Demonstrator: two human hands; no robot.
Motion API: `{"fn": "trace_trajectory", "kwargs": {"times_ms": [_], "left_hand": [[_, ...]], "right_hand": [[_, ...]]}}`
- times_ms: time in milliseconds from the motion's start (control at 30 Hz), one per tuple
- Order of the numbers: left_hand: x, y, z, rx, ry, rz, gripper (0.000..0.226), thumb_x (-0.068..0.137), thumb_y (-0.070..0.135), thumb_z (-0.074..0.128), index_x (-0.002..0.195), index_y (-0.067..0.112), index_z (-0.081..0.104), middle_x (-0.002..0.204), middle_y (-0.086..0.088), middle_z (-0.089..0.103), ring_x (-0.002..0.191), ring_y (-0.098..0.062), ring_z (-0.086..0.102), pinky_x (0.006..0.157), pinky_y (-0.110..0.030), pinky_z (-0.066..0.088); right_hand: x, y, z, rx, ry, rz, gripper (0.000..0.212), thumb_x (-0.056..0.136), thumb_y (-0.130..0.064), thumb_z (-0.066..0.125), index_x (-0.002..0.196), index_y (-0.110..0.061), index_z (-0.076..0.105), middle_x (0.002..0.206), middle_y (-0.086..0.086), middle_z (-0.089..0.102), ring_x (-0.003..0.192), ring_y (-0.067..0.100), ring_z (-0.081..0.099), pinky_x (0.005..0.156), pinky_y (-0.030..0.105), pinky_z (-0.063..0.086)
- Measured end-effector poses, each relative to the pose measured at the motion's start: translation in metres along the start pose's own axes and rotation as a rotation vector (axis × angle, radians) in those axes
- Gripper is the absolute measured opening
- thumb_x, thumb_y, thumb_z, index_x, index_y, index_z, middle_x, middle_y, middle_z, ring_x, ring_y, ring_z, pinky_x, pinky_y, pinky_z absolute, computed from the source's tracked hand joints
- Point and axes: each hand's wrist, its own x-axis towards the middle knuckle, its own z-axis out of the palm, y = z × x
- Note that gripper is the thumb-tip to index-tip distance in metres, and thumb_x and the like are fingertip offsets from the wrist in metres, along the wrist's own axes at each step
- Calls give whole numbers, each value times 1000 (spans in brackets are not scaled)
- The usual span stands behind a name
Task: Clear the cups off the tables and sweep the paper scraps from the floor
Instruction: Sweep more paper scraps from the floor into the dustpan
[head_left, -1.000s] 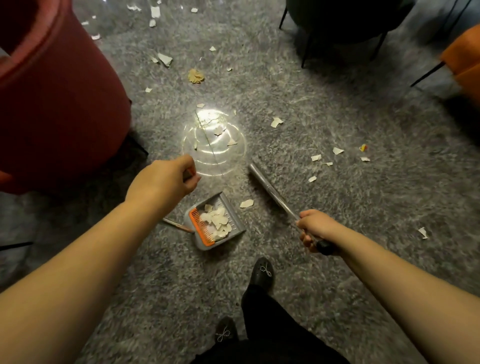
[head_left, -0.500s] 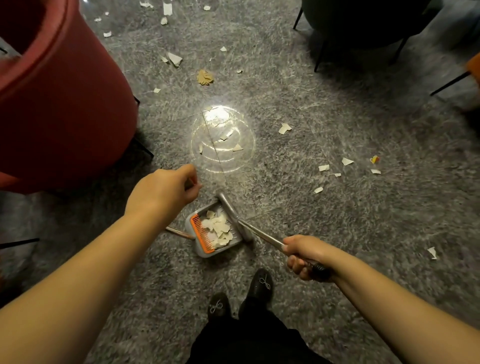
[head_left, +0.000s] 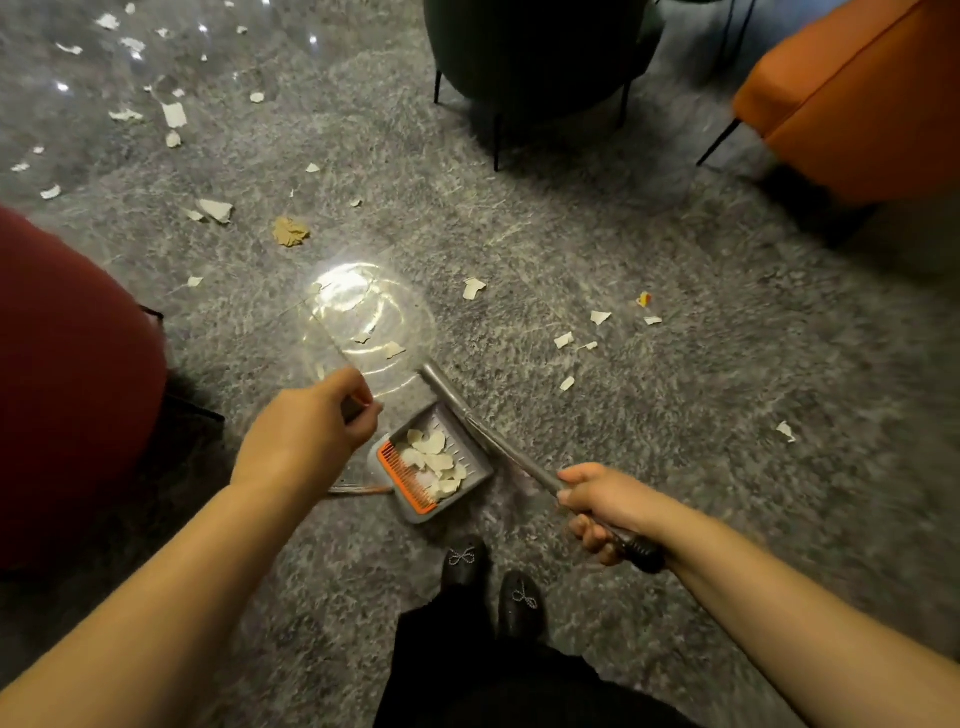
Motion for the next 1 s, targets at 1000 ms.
{"fn": "trace_trajectory", "kwargs": {"times_ms": [1000], "left_hand": [[220, 211, 49, 119, -81, 403, 19, 91, 43, 60, 84, 26, 53, 68, 1, 60, 59, -22, 54, 46, -25, 38]], "right_hand": [[18, -68, -211, 503, 396, -169, 46, 102, -13, 41, 145, -22, 27, 62, 8, 38, 28, 8, 34, 34, 13, 30]]}}
